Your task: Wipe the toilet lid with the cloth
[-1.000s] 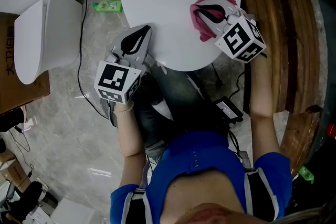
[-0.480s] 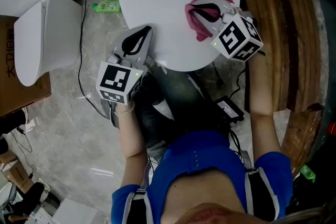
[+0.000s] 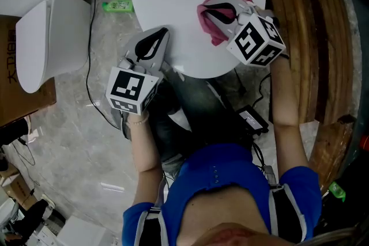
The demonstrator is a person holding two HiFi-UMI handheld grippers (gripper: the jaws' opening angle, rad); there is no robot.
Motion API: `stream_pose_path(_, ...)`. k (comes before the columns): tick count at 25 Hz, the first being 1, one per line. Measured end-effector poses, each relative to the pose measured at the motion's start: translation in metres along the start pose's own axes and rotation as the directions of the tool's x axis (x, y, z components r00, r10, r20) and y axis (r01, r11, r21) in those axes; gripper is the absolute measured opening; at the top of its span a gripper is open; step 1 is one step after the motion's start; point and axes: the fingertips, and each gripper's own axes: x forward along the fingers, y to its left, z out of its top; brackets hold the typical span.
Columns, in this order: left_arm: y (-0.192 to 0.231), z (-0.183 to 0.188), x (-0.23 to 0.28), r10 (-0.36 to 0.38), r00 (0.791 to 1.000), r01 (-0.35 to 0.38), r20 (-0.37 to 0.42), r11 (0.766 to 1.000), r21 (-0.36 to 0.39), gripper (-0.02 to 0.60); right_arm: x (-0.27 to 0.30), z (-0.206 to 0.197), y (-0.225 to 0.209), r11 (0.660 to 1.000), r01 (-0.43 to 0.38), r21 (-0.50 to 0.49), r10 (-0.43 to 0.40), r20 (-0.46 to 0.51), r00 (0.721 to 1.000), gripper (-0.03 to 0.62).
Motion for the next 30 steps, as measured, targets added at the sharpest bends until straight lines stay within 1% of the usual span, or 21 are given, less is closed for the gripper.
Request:
stream_pose_path(19,0.0,-0.001,0.0,-0.006,1.0,0.006,-0.006,1.0,0.006,0.002,0.013,0.015,0.006,0.999,-0.036,-0.033,0.036,0.011,0.999,0.009)
stream_pose_path(30,-0.003,-0.004,0.003,-0.008,1.0,0.008,-0.019,1.0,0.01,0.002,0.016,0.018,0.009,0.998,-0.042,-0.043,0.043,0.018,0.999,0.009)
